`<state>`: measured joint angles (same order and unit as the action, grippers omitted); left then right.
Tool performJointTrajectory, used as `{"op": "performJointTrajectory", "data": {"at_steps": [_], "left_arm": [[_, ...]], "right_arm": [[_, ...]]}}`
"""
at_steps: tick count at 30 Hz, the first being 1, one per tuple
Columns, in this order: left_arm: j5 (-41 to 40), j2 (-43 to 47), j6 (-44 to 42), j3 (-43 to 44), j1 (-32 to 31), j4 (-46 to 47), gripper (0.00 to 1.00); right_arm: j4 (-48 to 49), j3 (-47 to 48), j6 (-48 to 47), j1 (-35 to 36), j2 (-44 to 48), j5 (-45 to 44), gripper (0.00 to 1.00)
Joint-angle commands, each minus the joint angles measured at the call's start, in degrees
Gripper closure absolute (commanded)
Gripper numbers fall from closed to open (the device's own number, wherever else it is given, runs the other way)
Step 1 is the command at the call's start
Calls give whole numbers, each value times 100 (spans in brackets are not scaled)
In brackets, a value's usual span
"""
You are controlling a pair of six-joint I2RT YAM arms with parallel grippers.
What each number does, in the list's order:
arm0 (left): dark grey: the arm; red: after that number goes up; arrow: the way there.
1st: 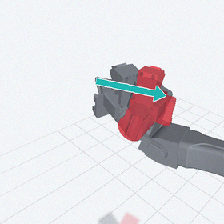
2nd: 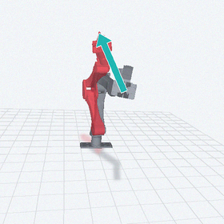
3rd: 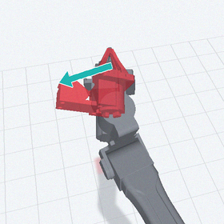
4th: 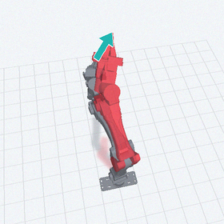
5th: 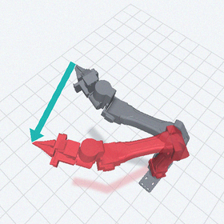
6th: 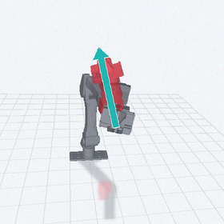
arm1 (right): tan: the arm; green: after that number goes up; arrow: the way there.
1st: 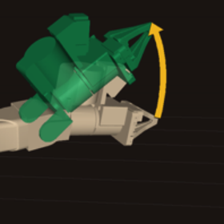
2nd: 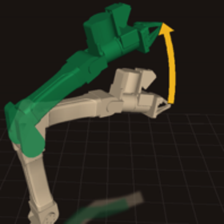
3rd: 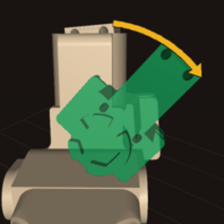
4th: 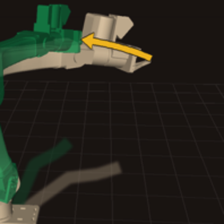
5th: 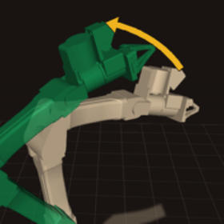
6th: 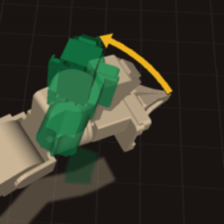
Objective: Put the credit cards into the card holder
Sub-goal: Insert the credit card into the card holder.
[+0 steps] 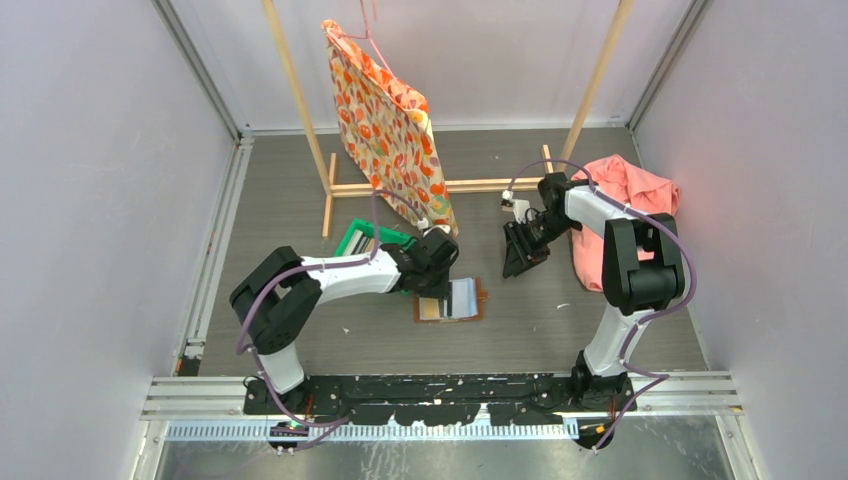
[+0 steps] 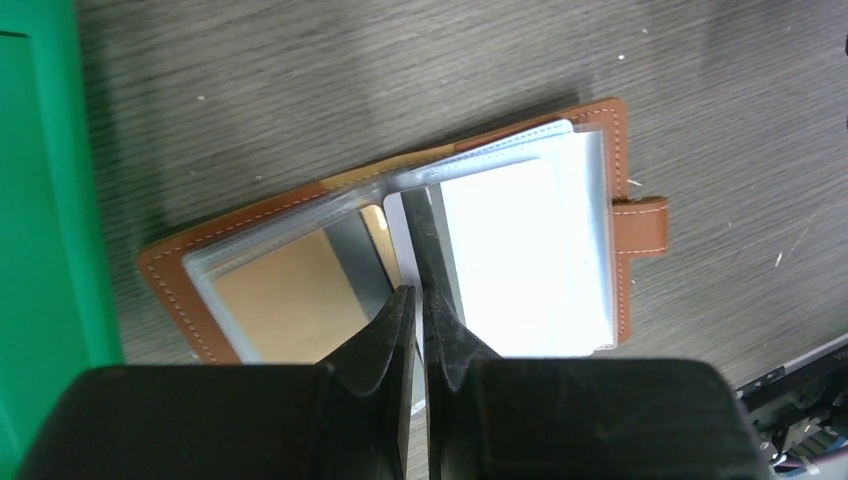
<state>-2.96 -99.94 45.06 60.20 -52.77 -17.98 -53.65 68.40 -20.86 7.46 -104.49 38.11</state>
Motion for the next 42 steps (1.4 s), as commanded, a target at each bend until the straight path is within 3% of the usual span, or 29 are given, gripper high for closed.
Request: {"op": "performJointTrajectory", "data": {"at_steps": [1, 11, 21, 30, 33, 35, 37, 39, 42], "left_arm": [[240, -148, 111, 151, -84, 76, 91], [704, -297, 456, 127, -84, 745, 91], [797, 485, 674, -718, 83, 1998, 86], [623, 1896, -514, -1234, 118, 2566, 78], [435, 2478, -1094, -1432, 118, 2629, 69], [108, 2916, -1309, -1637, 123, 2700, 57], [-146, 3404, -1540, -1965, 146, 2968, 36], [-417, 3805, -1495, -2350, 189, 3274, 5], [-491, 4337, -1224, -2820, 323, 3506, 0]], "right_arm": [[-57, 6, -81, 41, 193, 126, 58], [-70, 15, -85, 101, 108, 92, 58], [-160, 9, -261, 97, 253, 457, 58], [-515, -25, -647, 98, 501, 1769, 58], [-565, -91, -655, 101, 603, 2185, 58], [-546, -128, -630, 123, 631, 2339, 58], [-519, -175, -530, 151, 599, 2514, 57], [-391, -294, -288, 201, 536, 2895, 55], [69, -547, 246, 319, 476, 3053, 51]]}}
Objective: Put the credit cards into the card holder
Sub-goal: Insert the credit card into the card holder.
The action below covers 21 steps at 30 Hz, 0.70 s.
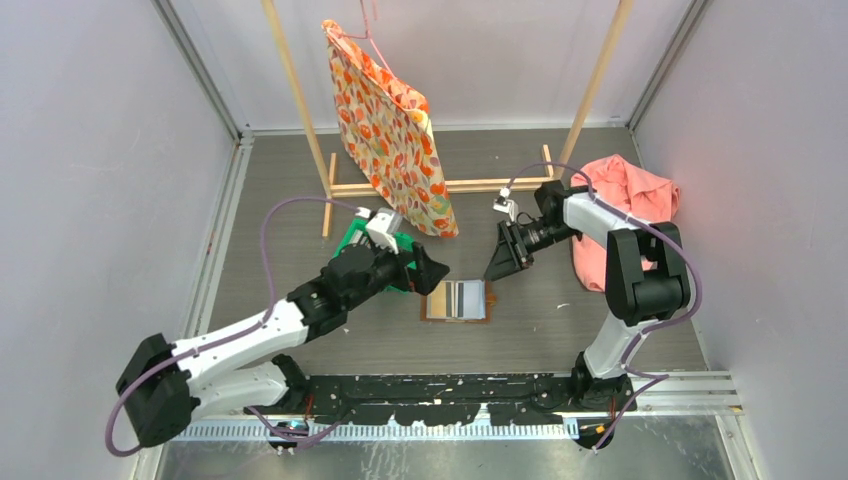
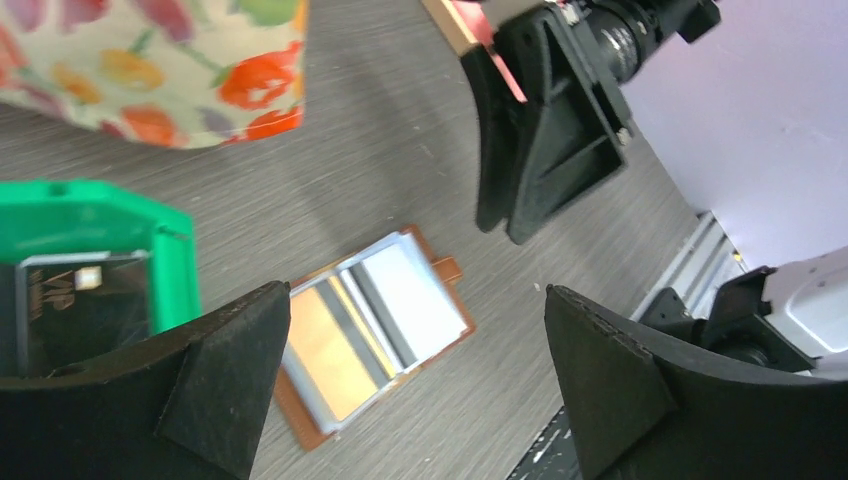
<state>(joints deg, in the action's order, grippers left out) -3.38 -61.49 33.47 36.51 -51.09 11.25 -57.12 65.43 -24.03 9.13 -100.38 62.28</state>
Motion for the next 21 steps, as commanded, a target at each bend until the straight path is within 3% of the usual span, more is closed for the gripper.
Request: {"op": "performJointTrajectory", "data": {"at_steps": [1, 7, 12, 21], "left_arm": [[-265, 627, -41, -540, 201, 627, 0], [659, 770, 566, -944, 231, 924, 8], [723, 361, 968, -1317, 231, 1701, 11], [925, -400, 1221, -1141, 231, 1832, 11]], "right_arm": [[643, -337, 803, 185, 48, 628, 50], [1485, -568, 1864, 413, -213, 24, 49], [1710, -592, 2209, 511, -378, -388, 49], [1745, -531, 2390, 644, -568, -1126, 49]]}}
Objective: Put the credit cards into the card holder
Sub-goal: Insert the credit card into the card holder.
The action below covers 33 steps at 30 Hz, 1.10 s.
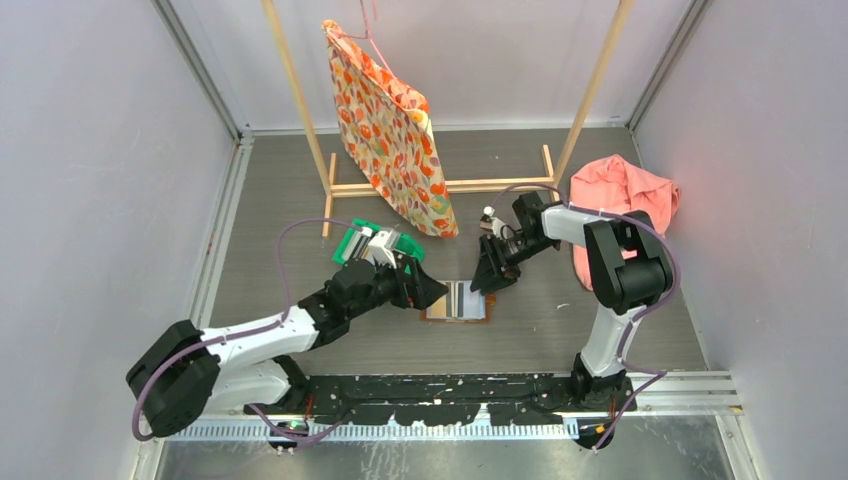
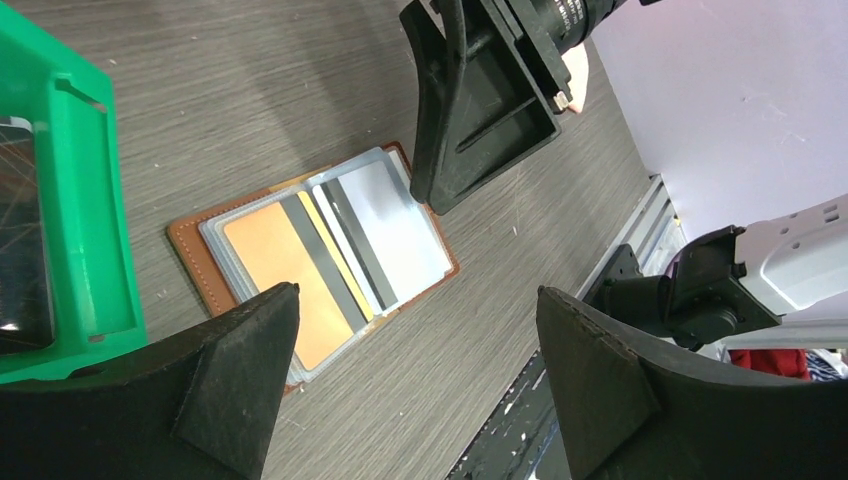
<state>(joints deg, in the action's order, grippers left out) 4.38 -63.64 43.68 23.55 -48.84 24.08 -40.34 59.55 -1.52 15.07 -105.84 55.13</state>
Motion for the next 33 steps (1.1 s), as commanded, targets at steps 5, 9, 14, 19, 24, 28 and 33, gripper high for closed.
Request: {"op": "performJointTrajectory", "data": {"at_steps": [5, 9, 14, 19, 24, 28, 33], "left_arm": [[249, -533, 299, 123, 6, 737, 14], [395, -816, 307, 162, 6, 857, 17], [504, -1141, 363, 185, 6, 996, 21], [552, -1410, 426, 199, 6, 1074, 28], [548, -1644, 489, 185, 6, 1205, 32], [641, -1876, 547, 256, 6, 1262, 35], [705, -1977, 621, 271, 6, 1336, 37]], "right_arm": [[26, 82, 123, 59, -124, -531, 50], [26, 92, 145, 69, -172, -610, 50], [43, 132, 143, 67, -218, -562, 50], [44, 208, 148, 69, -336, -339, 50], [-9, 273, 148, 68, -350, -279, 50], [-70, 345, 78, 69, -361, -121, 51], [-140, 407, -47, 66, -362, 92, 51]]}}
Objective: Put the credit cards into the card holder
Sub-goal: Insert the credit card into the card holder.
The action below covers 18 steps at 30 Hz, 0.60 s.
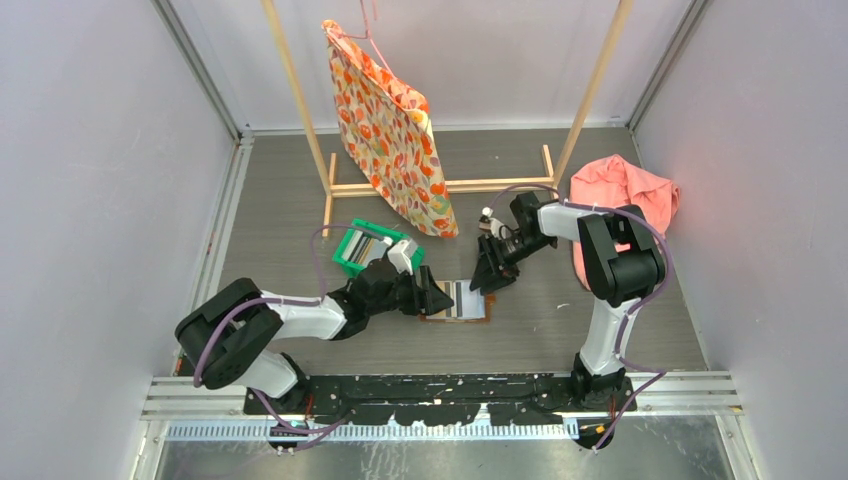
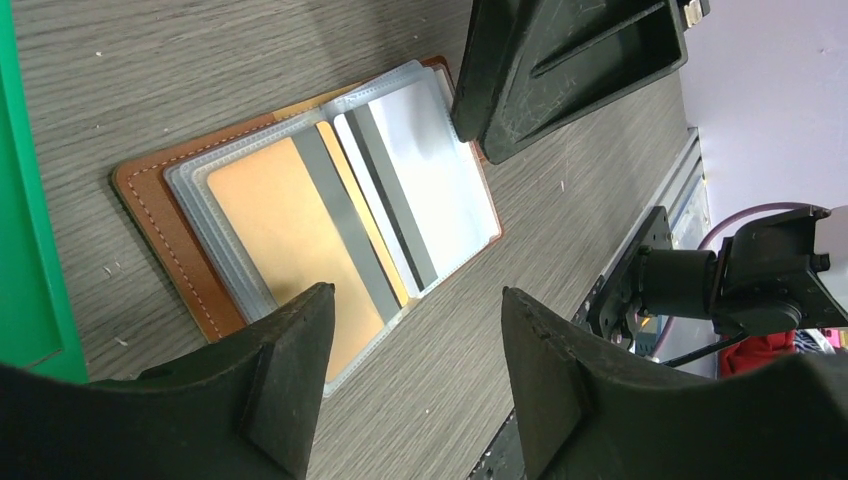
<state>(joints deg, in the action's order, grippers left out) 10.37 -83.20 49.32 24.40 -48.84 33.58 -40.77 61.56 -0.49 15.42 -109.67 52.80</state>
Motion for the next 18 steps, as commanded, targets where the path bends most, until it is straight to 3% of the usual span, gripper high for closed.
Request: {"op": "performJointTrajectory", "data": {"at_steps": [1, 18], "left_arm": [[99, -10, 60, 185, 6, 378, 37], [-129, 213, 16, 136, 2, -14, 38]], "right_arm": [[-97, 212, -160, 25, 25, 373, 51], [-33, 251, -113, 10, 47, 1014, 53]]}}
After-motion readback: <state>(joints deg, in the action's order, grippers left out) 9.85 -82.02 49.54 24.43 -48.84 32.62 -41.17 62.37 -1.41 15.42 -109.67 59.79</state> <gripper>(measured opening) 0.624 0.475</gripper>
